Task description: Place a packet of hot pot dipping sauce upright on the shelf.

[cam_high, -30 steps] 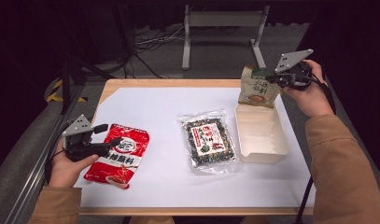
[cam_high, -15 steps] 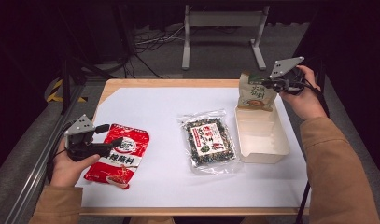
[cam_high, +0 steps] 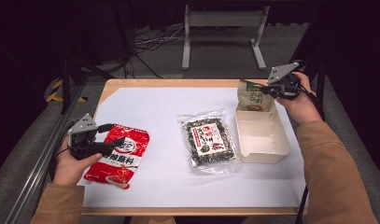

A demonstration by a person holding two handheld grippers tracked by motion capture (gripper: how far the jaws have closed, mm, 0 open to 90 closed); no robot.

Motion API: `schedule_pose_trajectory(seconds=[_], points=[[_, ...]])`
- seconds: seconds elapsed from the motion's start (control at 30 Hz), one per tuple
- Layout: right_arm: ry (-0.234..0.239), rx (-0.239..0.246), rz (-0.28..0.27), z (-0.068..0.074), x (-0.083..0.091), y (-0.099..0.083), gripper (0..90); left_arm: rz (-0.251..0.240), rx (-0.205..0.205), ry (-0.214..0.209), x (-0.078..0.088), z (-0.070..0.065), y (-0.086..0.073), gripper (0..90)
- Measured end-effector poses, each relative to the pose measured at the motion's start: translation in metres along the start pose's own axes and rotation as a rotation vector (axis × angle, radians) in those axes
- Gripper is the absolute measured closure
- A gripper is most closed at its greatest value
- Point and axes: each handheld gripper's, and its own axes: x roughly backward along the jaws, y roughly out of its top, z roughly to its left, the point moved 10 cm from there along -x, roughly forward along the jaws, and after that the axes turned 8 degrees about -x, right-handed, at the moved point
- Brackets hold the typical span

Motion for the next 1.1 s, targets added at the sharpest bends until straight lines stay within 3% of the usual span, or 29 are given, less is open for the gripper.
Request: schedule_pose_trajectory(seconds=[0.23,0.33,0.5,0.6,0.67,0.87,1.1], points=[[0.013,-0.018,0.036,0.005,-0.01,-0.011,88.3,0.003,-0.004,-0.01,-0.002,0.0,0.001,27.4],[0.017,-0.051,0.019,0.005,-0.011,-0.012,86.9,0.001,0.0,-0.011,-0.003,0.0,0.001,27.3],[-0.001,-0.087,0.029,0.001,-0.009,-0.016,77.5,0.004,-0.002,-0.013,-0.004,-0.001,0.001,27.1],[0.003,-0.12,0.004,0.0,-0.008,-0.015,73.4,0.004,0.003,-0.016,-0.004,-0.001,0.001,26.8],[0.01,-0.155,-0.019,0.001,-0.006,-0.013,63.0,0.005,0.001,-0.019,-0.004,-0.001,0.001,26.7],[-0.004,-0.182,-0.066,0.001,-0.001,-0.006,48.5,0.004,0.004,-0.021,-0.005,-0.001,0.001,26.5],[-0.029,-0.206,-0.154,0.001,0.014,0.008,44.5,0.004,0.008,-0.028,-0.007,0.0,0.001,24.3]])
